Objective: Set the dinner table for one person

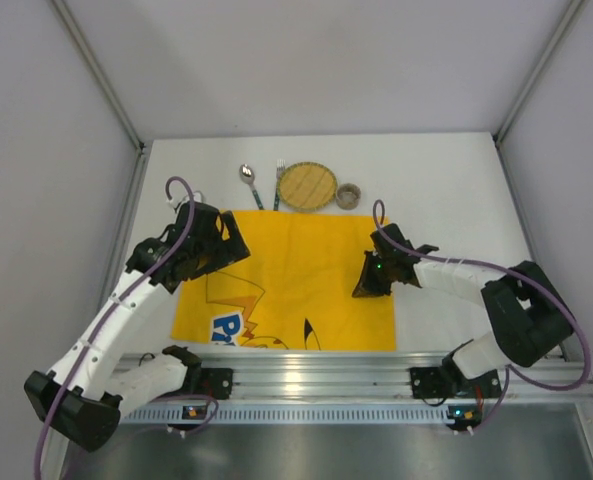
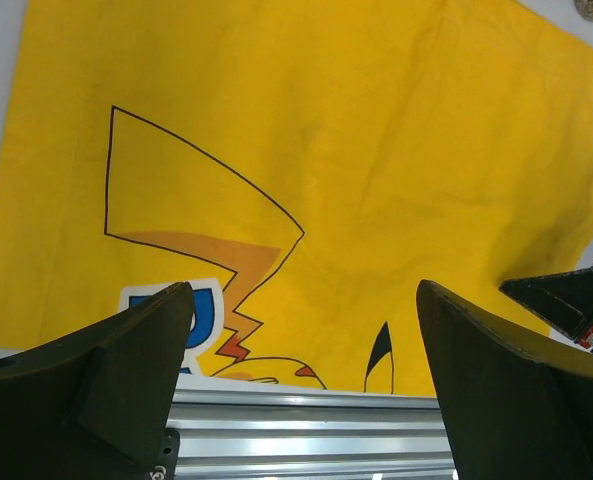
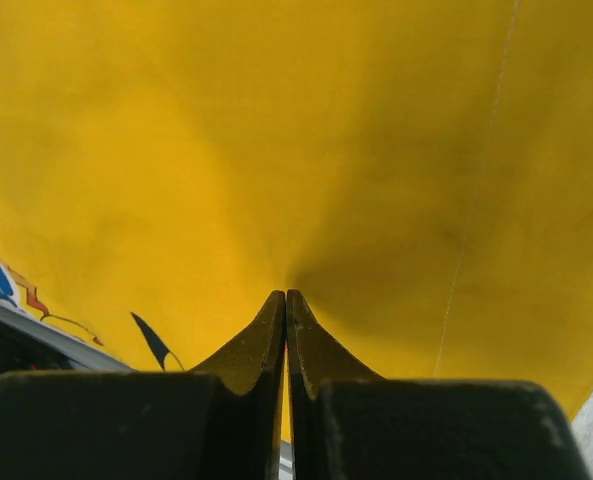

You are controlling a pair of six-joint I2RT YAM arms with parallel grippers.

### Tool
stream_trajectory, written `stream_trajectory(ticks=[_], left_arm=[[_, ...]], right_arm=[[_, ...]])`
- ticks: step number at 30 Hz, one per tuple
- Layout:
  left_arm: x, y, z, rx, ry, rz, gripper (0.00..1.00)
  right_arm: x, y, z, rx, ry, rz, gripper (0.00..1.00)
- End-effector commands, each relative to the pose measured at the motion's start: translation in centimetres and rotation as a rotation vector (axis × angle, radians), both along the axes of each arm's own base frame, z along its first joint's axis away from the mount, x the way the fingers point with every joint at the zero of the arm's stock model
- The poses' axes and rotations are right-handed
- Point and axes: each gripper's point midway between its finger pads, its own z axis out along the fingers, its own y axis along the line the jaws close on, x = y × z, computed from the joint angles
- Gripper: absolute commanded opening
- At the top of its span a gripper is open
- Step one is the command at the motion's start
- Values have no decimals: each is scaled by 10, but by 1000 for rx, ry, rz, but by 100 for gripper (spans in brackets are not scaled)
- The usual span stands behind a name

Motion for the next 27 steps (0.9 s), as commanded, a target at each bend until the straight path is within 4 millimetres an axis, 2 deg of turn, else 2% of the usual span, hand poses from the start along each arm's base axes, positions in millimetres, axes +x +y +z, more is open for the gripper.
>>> stream_trajectory(ticks=[1, 4, 6, 11, 15, 20, 27], left_arm=[[-6, 9, 4, 25, -6, -13, 98], [-3, 10, 6, 25, -15, -16, 98], [0, 9, 3, 31, -5, -20, 98], [13, -1, -3, 10, 7, -41, 98], [25, -7, -7, 7, 8, -50, 98], [47, -17, -7, 7, 3, -64, 98], [84, -22, -11, 33, 15, -63, 98]], right_arm=[[16, 12, 2, 18, -44, 1, 0], [9, -11, -9, -87, 14, -41, 0], [1, -37, -16, -163, 60, -96, 0], [-5, -80, -8, -270, 50, -176, 0], [0, -82, 5, -271, 4, -136, 0], [14, -97, 16, -352, -39, -153, 0], [34, -109, 4, -378, -3, -101, 0]])
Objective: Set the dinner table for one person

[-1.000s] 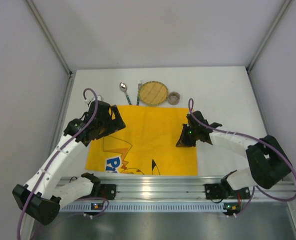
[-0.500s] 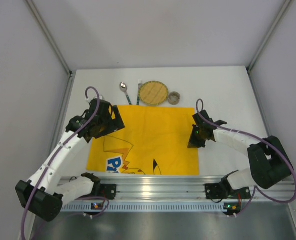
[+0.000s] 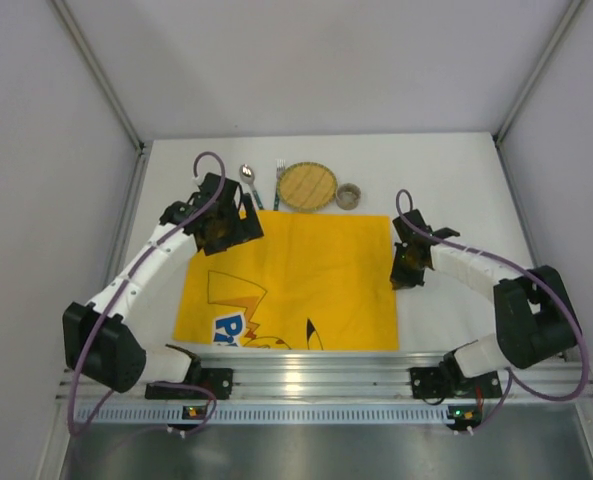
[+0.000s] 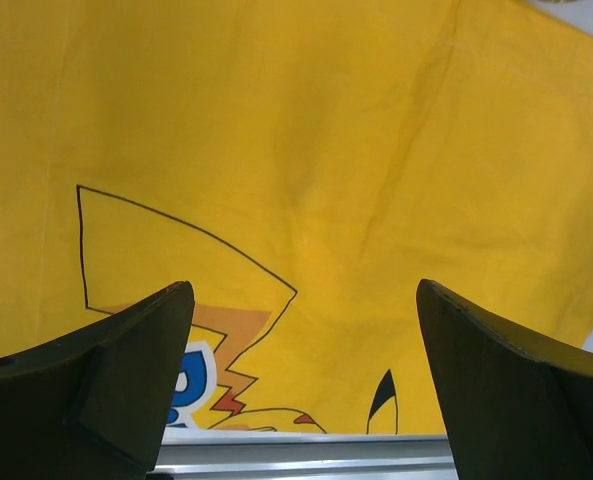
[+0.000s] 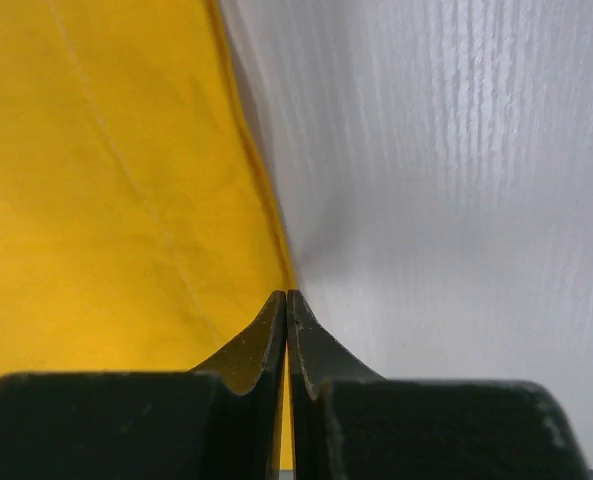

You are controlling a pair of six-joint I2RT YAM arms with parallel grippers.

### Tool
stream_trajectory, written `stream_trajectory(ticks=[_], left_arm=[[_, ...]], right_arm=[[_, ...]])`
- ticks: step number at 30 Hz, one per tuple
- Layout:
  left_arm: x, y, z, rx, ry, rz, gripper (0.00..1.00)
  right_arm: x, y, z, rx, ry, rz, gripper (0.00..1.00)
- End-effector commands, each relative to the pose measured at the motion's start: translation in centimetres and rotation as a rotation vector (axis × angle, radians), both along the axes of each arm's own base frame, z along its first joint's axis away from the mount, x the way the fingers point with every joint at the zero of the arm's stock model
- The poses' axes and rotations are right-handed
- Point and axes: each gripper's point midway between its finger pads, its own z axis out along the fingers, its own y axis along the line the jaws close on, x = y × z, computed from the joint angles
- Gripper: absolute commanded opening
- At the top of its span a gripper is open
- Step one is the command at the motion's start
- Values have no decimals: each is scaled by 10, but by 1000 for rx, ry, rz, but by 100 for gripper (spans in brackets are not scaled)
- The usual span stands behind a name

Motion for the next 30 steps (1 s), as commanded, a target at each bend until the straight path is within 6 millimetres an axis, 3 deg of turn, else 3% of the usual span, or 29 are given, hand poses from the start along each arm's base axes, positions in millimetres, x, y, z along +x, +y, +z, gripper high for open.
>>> stream_trajectory(ticks=[1, 2, 4, 6, 7, 9, 13, 19, 22, 23, 24, 28, 30], left_arm=[[38, -7, 28, -25, -106, -5, 98], [44, -8, 22, -16, -85, -1, 98], [56, -9, 30, -16, -97, 1, 98], [67, -9, 21, 14, -73, -18, 98], [75, -9, 29, 20, -86, -23, 98], [80, -5, 18, 72, -43, -30, 98], [101, -5, 28, 91, -66, -20, 98], [128, -16, 27, 73, -73, -1, 98], [144, -19, 24, 72, -69, -8, 98], [149, -18, 22, 79, -70, -15, 98], [158, -18, 30, 68, -96, -14, 98], [190, -10, 15, 37, -94, -2, 98], [207, 6, 12, 21, -102, 35, 95]], right_arm=[[19, -7, 0, -16, -3, 50, 0], [23, -7, 2, 3, 4, 54, 6], [24, -8, -2, 27, 33, 68, 21], [28, -12, -2, 41, 41, 60, 36], [28, -15, -5, 44, 63, 53, 41], [30, -18, -4, 70, 74, 40, 54], [33, -6, 0, 148, 80, 71, 56], [33, 20, -6, 271, 104, 125, 49], [31, 20, -15, 261, 136, 130, 23], [34, 16, -17, 237, 132, 126, 7], [33, 13, -19, 219, 141, 120, 2], [34, -4, -19, 157, 160, 80, 0], [41, -14, -10, 111, 136, 62, 0]])
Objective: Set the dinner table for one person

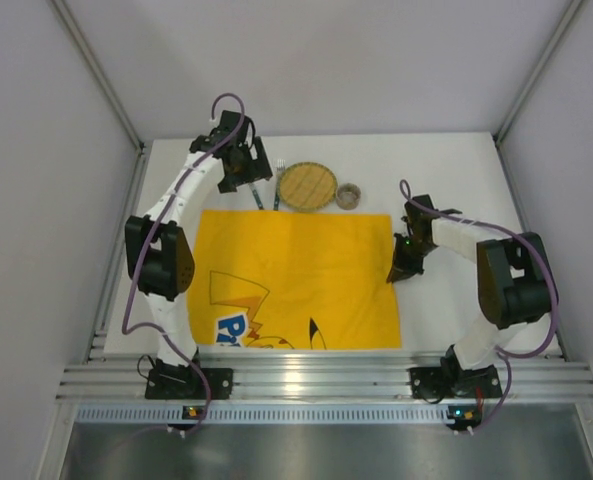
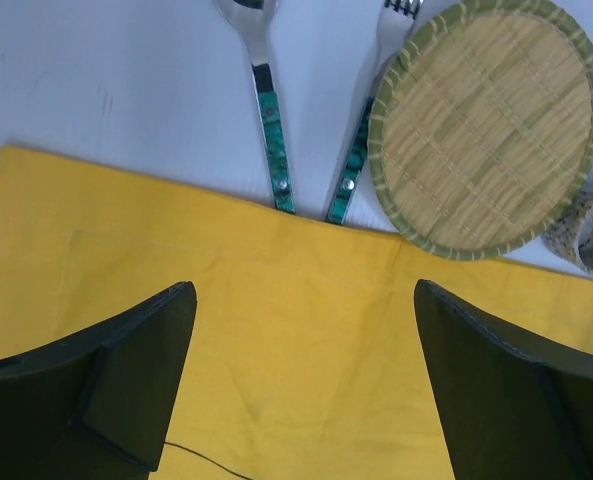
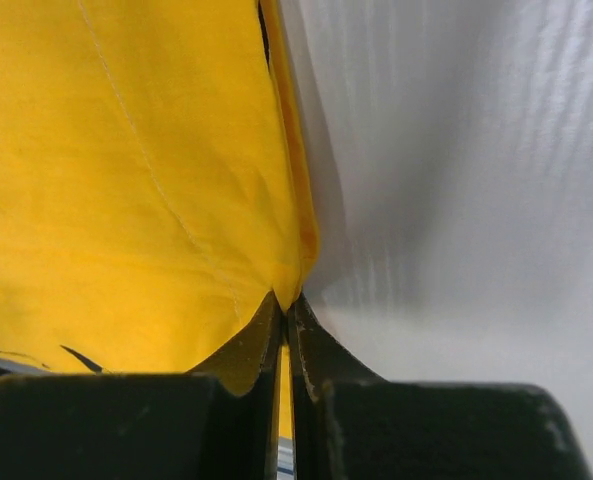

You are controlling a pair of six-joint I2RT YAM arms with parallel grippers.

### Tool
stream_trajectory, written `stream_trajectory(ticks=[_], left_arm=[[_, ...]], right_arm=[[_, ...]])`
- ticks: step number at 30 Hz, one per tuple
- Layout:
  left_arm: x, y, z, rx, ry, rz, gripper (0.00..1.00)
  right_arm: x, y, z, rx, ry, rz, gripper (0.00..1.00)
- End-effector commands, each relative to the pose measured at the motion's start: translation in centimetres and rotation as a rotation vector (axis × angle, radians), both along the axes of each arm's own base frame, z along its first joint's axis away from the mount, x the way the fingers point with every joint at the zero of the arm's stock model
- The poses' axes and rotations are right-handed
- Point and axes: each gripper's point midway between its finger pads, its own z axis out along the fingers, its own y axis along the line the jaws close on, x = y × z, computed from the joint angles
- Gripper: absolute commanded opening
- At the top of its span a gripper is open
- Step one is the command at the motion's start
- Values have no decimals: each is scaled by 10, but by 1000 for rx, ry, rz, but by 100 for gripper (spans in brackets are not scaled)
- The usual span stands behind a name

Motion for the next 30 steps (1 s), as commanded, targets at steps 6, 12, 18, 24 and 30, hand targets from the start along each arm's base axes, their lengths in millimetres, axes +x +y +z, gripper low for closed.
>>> stream_trajectory(ticks=[6, 12, 18, 24, 30], left_arm=[[60, 42, -28, -34, -22, 41, 93], [75, 29, -66, -67, 8, -30, 90], [82, 18, -85, -94, 18, -57, 85], [79, 18, -110, -62, 60, -80, 72], [77, 17, -142, 21, 121, -115, 45]], right_arm=[[19, -53, 22, -221, -41, -73, 0], [17, -54, 28, -212, -30, -88, 0], [15, -56, 31, -223, -26, -93, 44], [14, -59, 41, -237, -40, -101, 65], [12, -60, 51, -241, -51, -102, 65]])
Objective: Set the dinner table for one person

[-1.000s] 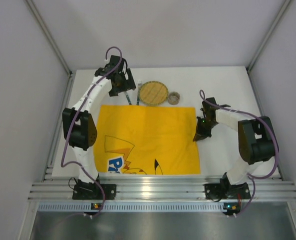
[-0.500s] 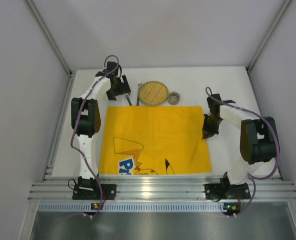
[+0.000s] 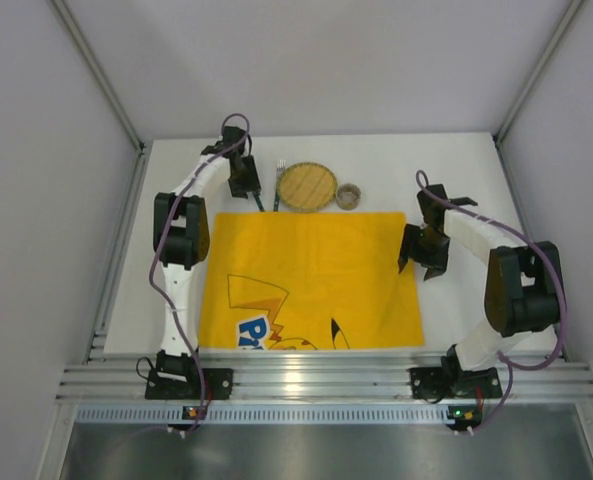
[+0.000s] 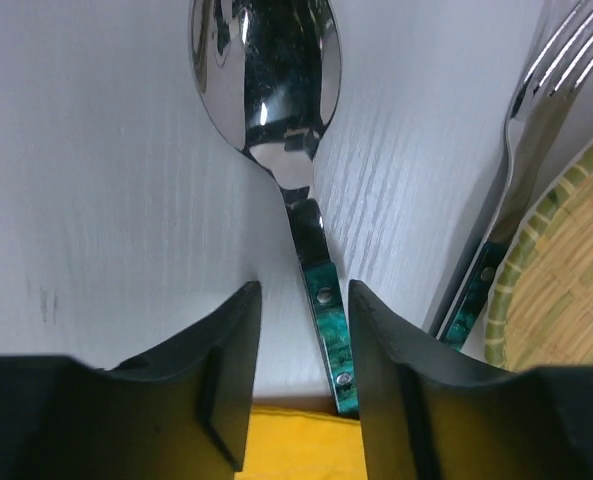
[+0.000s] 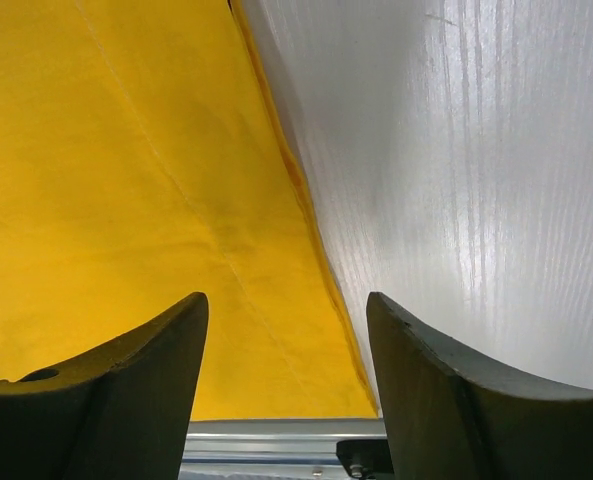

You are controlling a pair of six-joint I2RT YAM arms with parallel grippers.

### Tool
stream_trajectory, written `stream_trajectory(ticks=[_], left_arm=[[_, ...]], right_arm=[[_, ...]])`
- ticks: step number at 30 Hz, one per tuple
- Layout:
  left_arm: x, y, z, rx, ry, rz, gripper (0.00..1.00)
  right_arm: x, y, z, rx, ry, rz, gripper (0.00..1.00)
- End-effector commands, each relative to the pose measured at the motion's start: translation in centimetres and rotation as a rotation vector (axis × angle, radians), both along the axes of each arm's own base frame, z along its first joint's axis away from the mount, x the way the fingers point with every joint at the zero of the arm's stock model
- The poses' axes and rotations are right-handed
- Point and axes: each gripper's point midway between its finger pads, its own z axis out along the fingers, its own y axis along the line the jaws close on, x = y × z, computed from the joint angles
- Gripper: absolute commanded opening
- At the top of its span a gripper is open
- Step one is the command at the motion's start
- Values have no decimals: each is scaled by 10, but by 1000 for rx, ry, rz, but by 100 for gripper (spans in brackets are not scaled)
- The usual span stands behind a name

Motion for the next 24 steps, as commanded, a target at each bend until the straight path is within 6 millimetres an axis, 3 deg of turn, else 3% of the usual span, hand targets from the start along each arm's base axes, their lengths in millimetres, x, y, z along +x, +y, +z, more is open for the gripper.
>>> stream_trajectory(ticks=[1, 4, 9, 13, 18, 19, 21, 23, 24], left_arm=[[5, 2, -21, 89, 11, -32, 43], [5, 5, -35, 123, 32, -39, 36], [8, 16, -42, 185, 39, -36, 0], [15, 24, -31, 220, 9, -21, 0], [44, 35, 39, 131, -154, 46, 0], [48, 33, 68, 107, -209, 53, 0], [48, 28, 111, 74, -287, 49, 0], [41, 24, 128, 60, -307, 46, 0], [33, 24, 151, 55, -341, 40, 0]], right_arm=[[9, -5, 24, -10, -59, -12, 65], [7, -5, 26, -12, -55, -7, 65], [9, -5, 27, -16, -53, 8, 65], [11, -5, 30, -16, -58, 21, 64], [19, -3, 35, -7, -75, 44, 64], [22, -3, 38, -7, -86, 53, 64], [26, -2, 38, -6, -86, 58, 64], [34, 1, 39, 0, -95, 65, 64], [36, 3, 41, 3, -99, 67, 64]])
